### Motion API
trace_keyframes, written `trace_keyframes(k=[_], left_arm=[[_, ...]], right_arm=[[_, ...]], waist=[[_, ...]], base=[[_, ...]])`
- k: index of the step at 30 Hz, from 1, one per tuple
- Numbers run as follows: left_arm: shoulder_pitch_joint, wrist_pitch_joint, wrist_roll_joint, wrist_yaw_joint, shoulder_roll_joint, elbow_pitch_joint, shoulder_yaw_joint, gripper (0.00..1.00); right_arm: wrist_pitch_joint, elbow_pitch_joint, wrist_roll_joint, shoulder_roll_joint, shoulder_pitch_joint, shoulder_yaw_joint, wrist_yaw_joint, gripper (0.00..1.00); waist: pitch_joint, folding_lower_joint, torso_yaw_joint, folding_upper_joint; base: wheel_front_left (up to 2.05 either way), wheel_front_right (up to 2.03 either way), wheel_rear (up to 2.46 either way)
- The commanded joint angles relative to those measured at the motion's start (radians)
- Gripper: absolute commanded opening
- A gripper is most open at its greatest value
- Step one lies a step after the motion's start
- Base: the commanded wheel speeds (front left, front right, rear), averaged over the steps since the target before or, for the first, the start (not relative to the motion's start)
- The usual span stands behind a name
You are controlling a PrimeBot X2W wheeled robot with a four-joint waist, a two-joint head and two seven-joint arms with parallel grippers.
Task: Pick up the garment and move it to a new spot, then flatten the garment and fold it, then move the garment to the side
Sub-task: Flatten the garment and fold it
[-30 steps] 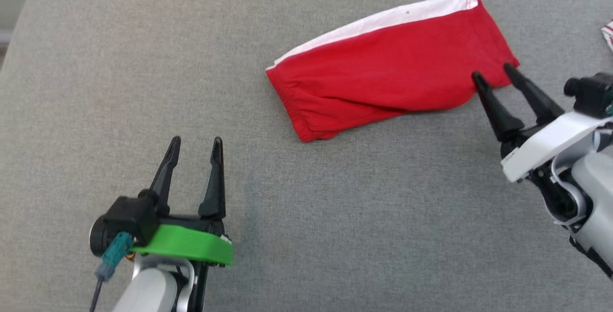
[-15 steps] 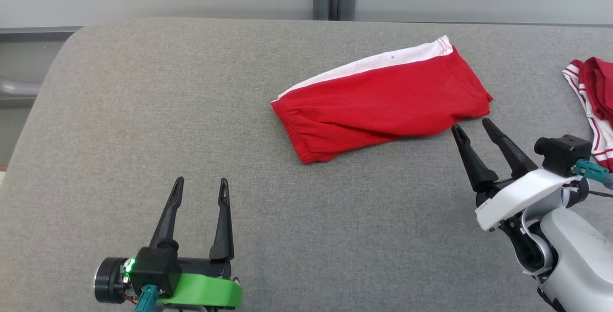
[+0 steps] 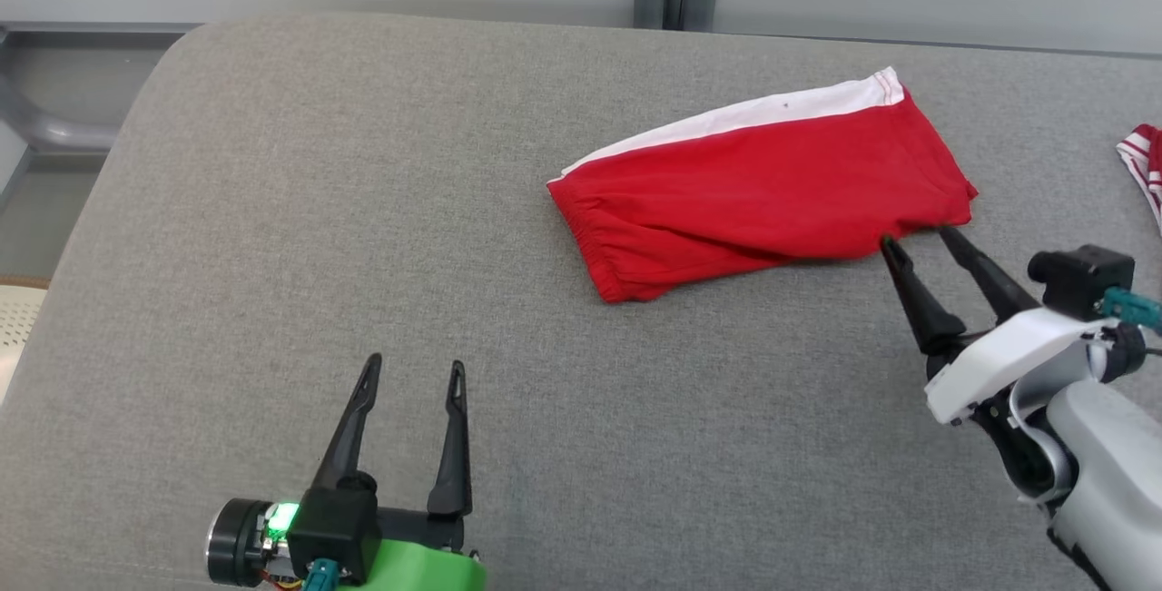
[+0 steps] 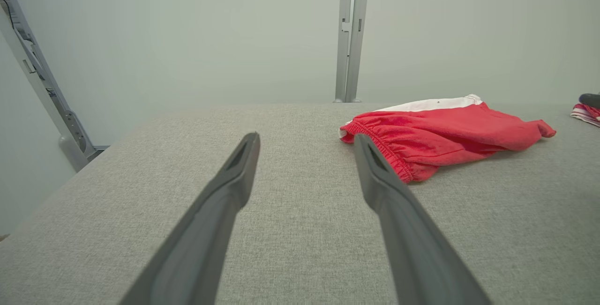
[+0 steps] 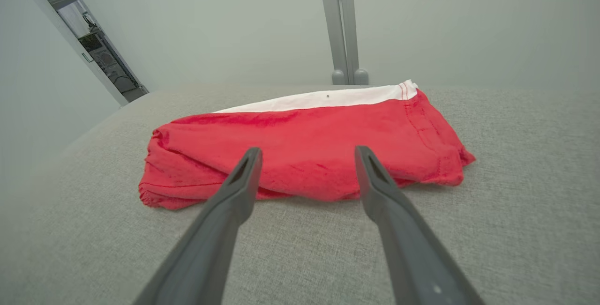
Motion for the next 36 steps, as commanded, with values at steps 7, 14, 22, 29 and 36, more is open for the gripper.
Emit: trace_keyframes(k=[7, 14, 22, 29, 36], left_arm=[[-0.049, -0.002, 0.008, 0.014, -0.003, -0.019, -0.056, 1.00], [-0.103, -0.002, -0.004, 0.024, -0.003, -0.016, -0.102, 1.00], [-0.148, -0.002, -0.014, 0.029, -0.003, -0.010, -0.140, 1.00], [-0.162, -0.002, -0.012, 0.034, -0.003, -0.005, -0.158, 1.00], [-0.169, -0.002, -0.002, 0.037, -0.003, 0.000, -0.163, 1.00]], right_arm=[[0.118, 0.125, -0.006, -0.079, -0.188, 0.007, 0.000, 1.00], [0.288, 0.295, -0.077, -0.106, -0.379, -0.001, 0.000, 1.00], [0.388, 0.443, -0.137, -0.083, -0.513, 0.009, 0.000, 1.00], [0.391, 0.550, -0.159, -0.059, -0.549, 0.019, -0.001, 1.00], [0.385, 0.641, -0.191, -0.046, -0.569, 0.031, -0.002, 1.00]], waist=[[0.110, 0.0001, 0.047, 0.0000], [0.202, 0.0001, 0.073, 0.0000], [0.259, 0.0001, 0.092, 0.0000], [0.274, 0.0001, 0.102, 0.0000], [0.273, 0.0001, 0.102, 0.0000]], base=[[0.00, 0.00, 0.00], [0.00, 0.00, 0.00], [0.00, 0.00, 0.00], [0.00, 0.00, 0.00], [0.00, 0.00, 0.00]])
